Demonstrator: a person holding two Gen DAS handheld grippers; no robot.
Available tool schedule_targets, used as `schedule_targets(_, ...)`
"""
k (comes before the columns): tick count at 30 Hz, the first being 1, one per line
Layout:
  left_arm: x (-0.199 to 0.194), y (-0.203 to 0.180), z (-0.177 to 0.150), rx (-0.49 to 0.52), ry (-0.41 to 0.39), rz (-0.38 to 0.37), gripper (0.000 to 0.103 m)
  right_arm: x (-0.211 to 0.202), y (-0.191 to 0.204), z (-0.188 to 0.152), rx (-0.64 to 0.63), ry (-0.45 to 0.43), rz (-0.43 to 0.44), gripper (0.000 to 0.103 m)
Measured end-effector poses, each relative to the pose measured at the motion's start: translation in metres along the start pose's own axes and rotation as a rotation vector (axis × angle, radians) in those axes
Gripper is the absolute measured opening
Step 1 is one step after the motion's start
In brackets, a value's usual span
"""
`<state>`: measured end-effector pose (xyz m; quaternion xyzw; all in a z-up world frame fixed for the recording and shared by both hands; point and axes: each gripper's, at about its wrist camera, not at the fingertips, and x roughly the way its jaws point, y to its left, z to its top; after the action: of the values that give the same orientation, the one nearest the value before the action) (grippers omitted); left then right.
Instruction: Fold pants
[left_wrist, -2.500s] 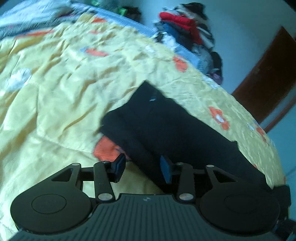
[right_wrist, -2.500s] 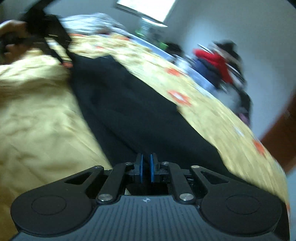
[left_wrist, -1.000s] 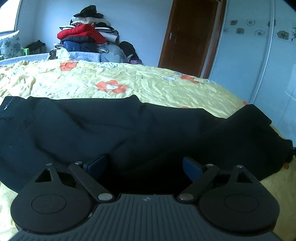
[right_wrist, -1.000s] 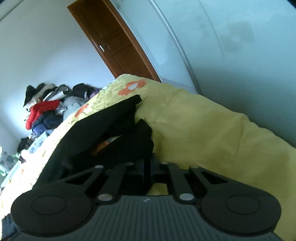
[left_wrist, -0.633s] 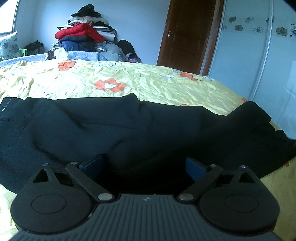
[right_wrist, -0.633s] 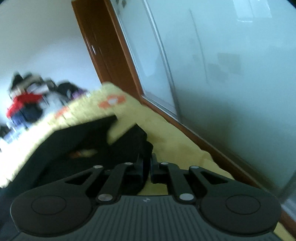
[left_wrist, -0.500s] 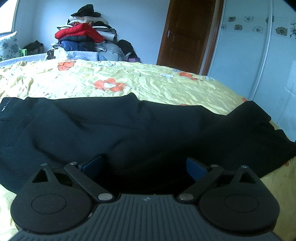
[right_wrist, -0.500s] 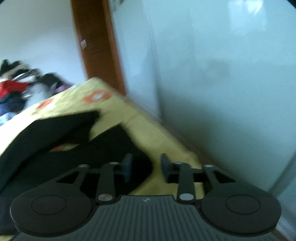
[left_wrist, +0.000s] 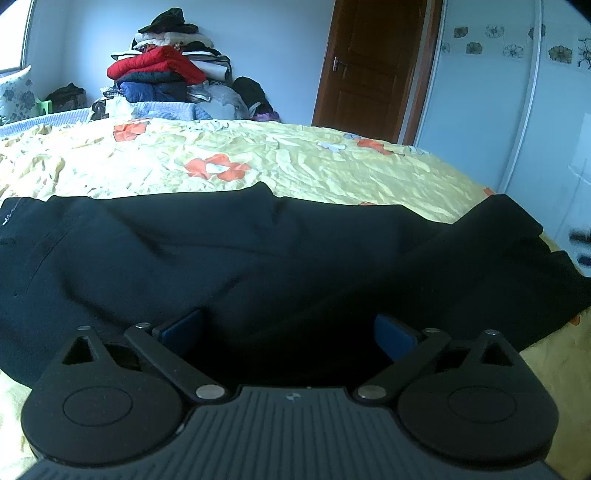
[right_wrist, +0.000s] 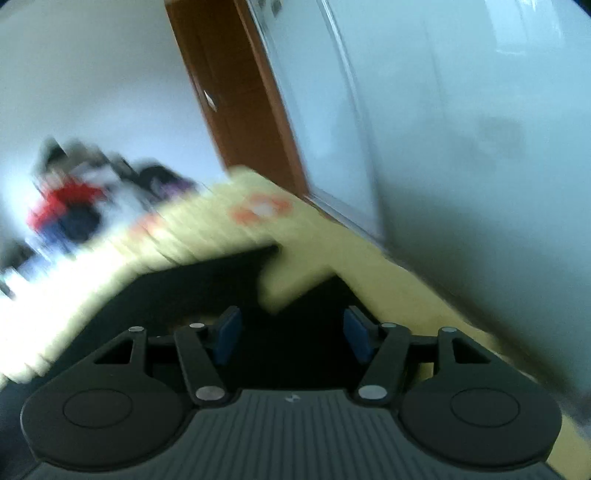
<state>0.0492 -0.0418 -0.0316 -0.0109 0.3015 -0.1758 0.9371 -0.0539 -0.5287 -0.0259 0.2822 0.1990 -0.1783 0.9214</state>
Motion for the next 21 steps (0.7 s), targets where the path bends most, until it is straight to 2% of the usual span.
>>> schedule_targets(3, 0.000, 0.000, 0.000, 0.001, 0.001, 0.001, 0.101, 0.021, -0.011, 0.015, 0.198, 0.029, 0.133, 0.062)
schedule_targets(7, 0.001, 0.000, 0.000, -0.002, 0.000, -0.001, 0.101, 0.058, -0.034, 0.020, 0.388, 0.052, 0.123, 0.062)
schedule_targets(9, 0.001, 0.000, 0.000, 0.000, 0.001, -0.001, 0.102, 0.078, -0.043, 0.020, 0.496, 0.048, 0.146, 0.060)
schedule_targets(13, 0.002, -0.002, 0.000, 0.011, 0.006, 0.005, 0.102, 0.089, -0.037, 0.027, 0.493, 0.011, 0.175, 0.062)
schedule_targets(16, 0.002, -0.002, 0.000, 0.016, 0.008, 0.009, 0.102, 0.102, -0.031, 0.031, 0.486, 0.025, 0.179, 0.062)
schedule_targets(21, 0.003, -0.003, 0.000, 0.019, 0.009, 0.011, 0.103, 0.105, -0.036, 0.022, 0.589, 0.037, 0.255, 0.062)
